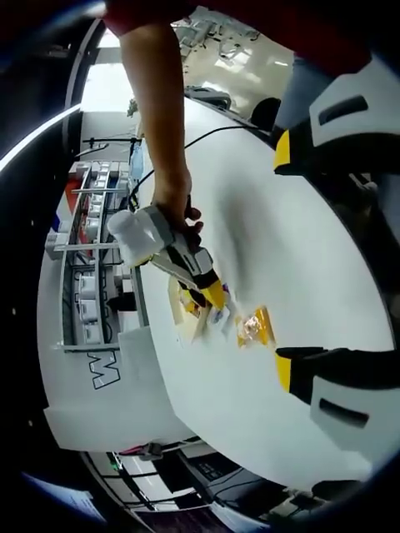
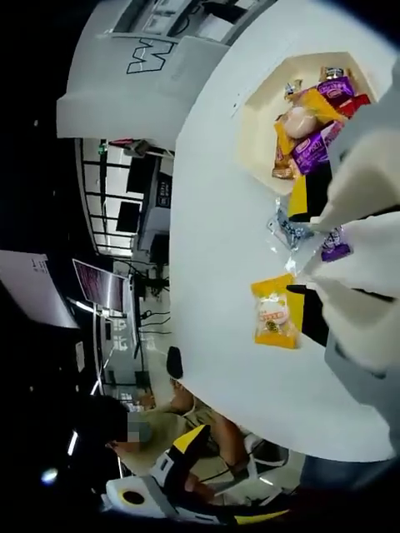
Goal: Place the target food into the container with the food tongs after gripping and lifting it, then release it inside without dropping or visibly crushing the food.
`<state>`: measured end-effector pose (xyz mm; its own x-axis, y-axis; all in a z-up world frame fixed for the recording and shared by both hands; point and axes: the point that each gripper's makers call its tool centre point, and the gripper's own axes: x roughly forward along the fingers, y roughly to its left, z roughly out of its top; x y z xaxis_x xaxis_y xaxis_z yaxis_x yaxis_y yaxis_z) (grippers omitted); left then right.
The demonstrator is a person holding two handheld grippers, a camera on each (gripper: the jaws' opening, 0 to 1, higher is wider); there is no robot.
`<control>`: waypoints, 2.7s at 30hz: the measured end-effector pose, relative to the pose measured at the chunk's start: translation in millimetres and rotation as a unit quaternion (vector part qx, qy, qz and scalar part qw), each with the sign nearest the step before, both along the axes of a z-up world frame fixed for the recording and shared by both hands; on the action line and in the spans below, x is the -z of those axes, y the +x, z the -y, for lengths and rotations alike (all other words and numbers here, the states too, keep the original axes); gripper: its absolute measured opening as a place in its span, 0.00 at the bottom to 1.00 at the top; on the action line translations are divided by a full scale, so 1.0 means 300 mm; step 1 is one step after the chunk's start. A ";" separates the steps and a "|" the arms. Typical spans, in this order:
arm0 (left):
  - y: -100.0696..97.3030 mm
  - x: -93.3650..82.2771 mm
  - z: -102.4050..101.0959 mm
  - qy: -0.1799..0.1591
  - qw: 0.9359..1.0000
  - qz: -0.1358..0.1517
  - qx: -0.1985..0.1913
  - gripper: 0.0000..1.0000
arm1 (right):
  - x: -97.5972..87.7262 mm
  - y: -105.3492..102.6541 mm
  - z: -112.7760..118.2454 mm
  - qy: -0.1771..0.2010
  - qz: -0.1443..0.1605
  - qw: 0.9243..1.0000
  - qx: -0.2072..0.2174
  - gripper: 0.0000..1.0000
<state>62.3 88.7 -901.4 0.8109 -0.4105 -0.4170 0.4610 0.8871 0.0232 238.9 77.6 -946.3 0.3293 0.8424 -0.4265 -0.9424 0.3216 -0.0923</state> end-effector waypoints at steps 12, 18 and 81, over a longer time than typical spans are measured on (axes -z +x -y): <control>0.002 0.006 0.036 -0.002 1.000 -0.001 0.012 0.83 | -0.005 -0.035 0.096 0.023 -0.021 0.999 0.017 0.24; 0.005 0.002 0.047 -0.008 1.000 0.000 0.012 0.82 | -0.005 -0.053 0.134 0.014 -0.010 1.000 0.014 0.25; -0.026 -0.022 0.070 0.007 1.000 0.010 0.024 0.80 | 0.036 -0.012 0.242 -0.024 -0.010 0.997 0.070 0.24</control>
<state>54.4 67.8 -894.7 0.7979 -0.4439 -0.4077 0.5032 0.8630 0.0451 235.4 4.9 -957.0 0.4326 0.7673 -0.4734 -0.8906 0.4452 -0.0924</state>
